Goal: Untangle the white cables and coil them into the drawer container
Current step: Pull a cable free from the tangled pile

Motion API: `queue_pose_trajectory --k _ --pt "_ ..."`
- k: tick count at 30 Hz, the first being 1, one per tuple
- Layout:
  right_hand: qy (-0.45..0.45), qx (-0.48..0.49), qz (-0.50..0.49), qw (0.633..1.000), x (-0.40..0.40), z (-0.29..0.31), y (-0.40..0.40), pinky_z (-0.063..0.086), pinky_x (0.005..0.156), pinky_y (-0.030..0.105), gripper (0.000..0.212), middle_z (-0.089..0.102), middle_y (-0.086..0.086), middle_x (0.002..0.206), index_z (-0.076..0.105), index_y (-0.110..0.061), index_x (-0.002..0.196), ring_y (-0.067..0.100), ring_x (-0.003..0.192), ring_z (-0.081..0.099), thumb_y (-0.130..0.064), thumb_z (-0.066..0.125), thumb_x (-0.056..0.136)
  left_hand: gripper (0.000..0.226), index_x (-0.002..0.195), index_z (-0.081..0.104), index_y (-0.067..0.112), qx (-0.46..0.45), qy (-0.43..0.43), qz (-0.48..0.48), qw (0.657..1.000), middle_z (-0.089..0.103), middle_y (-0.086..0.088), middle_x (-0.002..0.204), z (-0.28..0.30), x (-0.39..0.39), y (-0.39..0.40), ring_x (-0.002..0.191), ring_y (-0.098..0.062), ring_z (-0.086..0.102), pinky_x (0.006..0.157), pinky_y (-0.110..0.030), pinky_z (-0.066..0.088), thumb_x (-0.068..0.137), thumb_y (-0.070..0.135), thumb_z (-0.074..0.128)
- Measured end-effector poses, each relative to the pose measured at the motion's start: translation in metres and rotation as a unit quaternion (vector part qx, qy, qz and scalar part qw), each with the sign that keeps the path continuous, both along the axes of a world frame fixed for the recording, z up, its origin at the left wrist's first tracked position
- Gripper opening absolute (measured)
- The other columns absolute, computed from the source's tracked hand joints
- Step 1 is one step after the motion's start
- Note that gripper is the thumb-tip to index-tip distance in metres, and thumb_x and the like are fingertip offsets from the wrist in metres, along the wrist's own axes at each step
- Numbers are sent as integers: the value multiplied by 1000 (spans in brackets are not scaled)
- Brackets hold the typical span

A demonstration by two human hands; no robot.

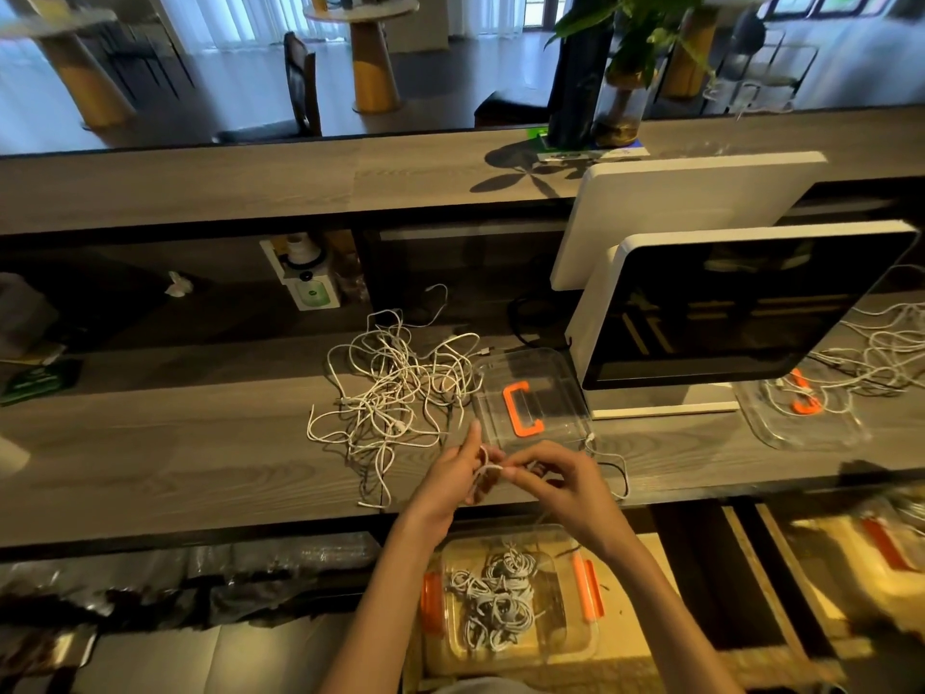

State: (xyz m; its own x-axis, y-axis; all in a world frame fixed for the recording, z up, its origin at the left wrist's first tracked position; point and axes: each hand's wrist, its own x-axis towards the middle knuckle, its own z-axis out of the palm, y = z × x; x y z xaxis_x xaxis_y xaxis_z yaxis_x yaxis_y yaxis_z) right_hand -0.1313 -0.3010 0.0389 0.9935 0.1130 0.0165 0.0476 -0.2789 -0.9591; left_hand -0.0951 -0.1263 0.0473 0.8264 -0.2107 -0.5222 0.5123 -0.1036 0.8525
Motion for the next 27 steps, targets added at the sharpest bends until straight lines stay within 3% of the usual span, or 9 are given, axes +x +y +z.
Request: queue_pose_trajectory --k 3,7,9,14,18,21,24,27 --pt "-31 -3 -60 998 2 -3 -2 57 81 28 11 76 -9 92 81 -25 94 9 90 70 -29 79 84 69 89 70 15 -37 5 -103 994 53 0 66 5 -3 -3 56 -9 45 52 -22 29 99 69 29" --pt "-47 11 -59 997 4 -1 -9 56 81 21 12 78 -6 93 80 -18 96 8 91 73 -23 79 85 51 92 66 9 -70 -45 -187 979 41 7 60 5 -3 1 50 -5 34 49 -17 27 100 54 44" --pt "-35 9 -49 998 5 -1 -14 57 81 21 13 77 -6 92 79 -18 99 9 90 72 -23 76 87 46 94 66 8 -68 -67 -182 979 41 7 60 4 -2 5 50 -6 34 50 -18 28 104 47 42" --pt "-18 -69 -61 996 10 -1 -39 58 73 26 17 72 -12 84 75 -31 102 9 80 69 -41 66 91 44 105 76 14 -25 -112 -33 993 55 7 68 -2 4 16 55 -4 44 53 -16 35 105 42 42" --pt "-10 -108 -34 993 6 -8 -56 55 70 25 17 71 -12 83 73 -35 105 10 78 69 -42 64 92 43 113 69 9 -84 -77 166 980 63 -3 78 -3 7 23 60 -6 52 52 -17 42 103 41 42" --pt "-8 -73 -18 997 -3 -10 -60 52 67 24 22 68 -5 80 72 -33 112 13 74 66 -41 63 94 44 114 69 8 -156 -70 232 957 65 -5 84 -5 11 27 66 -8 53 52 -19 39 105 40 40" --pt "17 3 11 1000 -10 -9 -56 53 67 23 27 68 1 83 70 -25 122 12 72 63 -29 66 95 47 118 72 10 -223 -59 267 936 71 -9 98 -5 13 25 82 -14 63 69 -27 45 105 41 39" --pt "22 12 13 1000 -14 -17 -52 49 64 23 25 65 11 77 74 -25 120 17 68 60 -28 63 97 47 122 69 9 -309 -16 313 898 73 -11 114 -4 15 24 104 -21 69 92 -36 52 107 40 36"
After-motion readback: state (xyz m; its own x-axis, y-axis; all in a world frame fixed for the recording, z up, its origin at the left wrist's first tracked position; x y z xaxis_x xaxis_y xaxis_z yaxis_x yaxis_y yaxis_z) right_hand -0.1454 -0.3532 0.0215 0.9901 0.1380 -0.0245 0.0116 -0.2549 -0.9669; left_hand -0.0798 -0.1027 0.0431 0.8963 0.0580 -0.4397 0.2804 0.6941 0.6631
